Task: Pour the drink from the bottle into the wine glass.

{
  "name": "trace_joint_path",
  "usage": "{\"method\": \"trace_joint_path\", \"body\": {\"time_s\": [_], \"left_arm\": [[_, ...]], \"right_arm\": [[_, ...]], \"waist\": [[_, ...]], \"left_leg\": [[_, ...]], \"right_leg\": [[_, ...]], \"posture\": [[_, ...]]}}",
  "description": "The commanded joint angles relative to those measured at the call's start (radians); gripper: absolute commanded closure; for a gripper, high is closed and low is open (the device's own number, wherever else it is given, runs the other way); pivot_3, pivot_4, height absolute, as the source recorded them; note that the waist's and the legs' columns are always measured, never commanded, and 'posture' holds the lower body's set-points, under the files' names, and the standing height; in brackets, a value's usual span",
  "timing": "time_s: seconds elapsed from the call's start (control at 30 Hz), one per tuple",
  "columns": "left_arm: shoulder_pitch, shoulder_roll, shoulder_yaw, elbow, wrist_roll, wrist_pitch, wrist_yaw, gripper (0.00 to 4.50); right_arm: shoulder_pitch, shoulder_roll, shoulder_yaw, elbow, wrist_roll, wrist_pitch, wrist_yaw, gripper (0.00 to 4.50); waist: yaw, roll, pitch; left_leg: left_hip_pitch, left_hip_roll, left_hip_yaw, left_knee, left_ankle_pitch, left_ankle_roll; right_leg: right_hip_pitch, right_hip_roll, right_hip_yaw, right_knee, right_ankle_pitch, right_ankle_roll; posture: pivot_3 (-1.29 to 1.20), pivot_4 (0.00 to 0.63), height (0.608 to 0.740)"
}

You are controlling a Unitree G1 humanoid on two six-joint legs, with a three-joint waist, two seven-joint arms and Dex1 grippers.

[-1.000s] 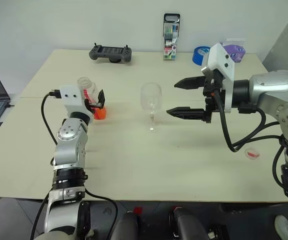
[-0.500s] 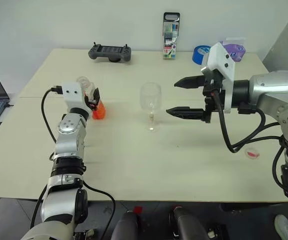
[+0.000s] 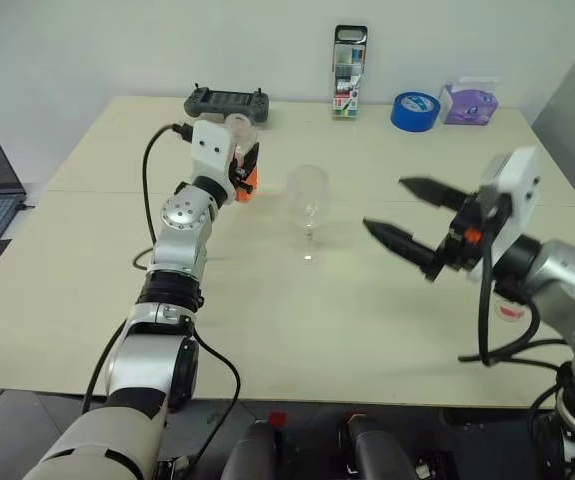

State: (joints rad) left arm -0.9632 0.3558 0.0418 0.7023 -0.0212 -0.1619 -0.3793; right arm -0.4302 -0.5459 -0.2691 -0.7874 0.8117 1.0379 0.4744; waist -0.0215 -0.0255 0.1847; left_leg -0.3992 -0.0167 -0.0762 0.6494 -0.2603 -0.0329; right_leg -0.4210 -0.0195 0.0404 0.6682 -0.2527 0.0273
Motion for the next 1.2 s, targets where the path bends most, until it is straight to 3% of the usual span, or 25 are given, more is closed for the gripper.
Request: {"method": "trace_joint_path", "body": {"time_s": [0.03,0.13,0.3,0.6,1.2], "left_arm": [[-0.067,0.046,-0.041,-0.026,0.043,-0.091,-0.066,2.79],[-0.112,0.119,-0.137,-0.006,0.146,-0.227,-0.154,2.81],[-0.163,0.177,-0.194,0.05,0.213,-0.389,-0.196,2.81],[-0.243,0.273,-0.301,0.227,0.457,-0.663,-0.016,2.81],[-0.326,0.281,-0.402,0.357,0.66,-0.768,0.235,2.81]], "right_arm": [[0.021,-0.013,0.0,-0.043,0.056,-0.011,-0.022,0.0],[0.067,-0.017,0.0,-0.044,0.018,-0.062,-0.044,0.0],[0.14,-0.056,0.013,-0.04,-0.036,-0.134,-0.032,0.0],[0.212,-0.083,0.057,-0.031,-0.1,-0.229,-0.023,0.0],[0.25,-0.111,0.065,-0.014,-0.163,-0.309,-0.006,0.0]], "waist": [[-0.004,0.0,0.0],[-0.006,0.0,0.0],[-0.006,0.0,0.0],[-0.008,-0.001,0.0],[-0.007,-0.001,0.001]], "left_leg": [[0.001,0.0,-0.001,0.0,0.0,0.001],[0.001,-0.005,0.0,0.001,0.001,0.002],[0.002,-0.005,-0.001,0.002,0.003,0.004],[-0.001,-0.005,-0.001,0.006,0.003,0.005],[-0.002,-0.006,-0.001,0.012,0.003,0.005]], "right_leg": [[0.0,0.0,-0.001,0.002,0.0,0.0],[0.0,0.002,-0.002,0.006,0.0,0.001],[0.001,0.001,-0.002,0.01,-0.001,0.001],[0.001,0.001,-0.003,0.011,-0.001,0.002],[0.001,-0.001,-0.003,0.012,-0.002,0.003]], "posture": [[0.0,0.15,0.74],[0.0,0.15,0.74],[0.0,0.15,0.74],[0.0,0.15,0.74],[0.0,0.15,0.74]]}}
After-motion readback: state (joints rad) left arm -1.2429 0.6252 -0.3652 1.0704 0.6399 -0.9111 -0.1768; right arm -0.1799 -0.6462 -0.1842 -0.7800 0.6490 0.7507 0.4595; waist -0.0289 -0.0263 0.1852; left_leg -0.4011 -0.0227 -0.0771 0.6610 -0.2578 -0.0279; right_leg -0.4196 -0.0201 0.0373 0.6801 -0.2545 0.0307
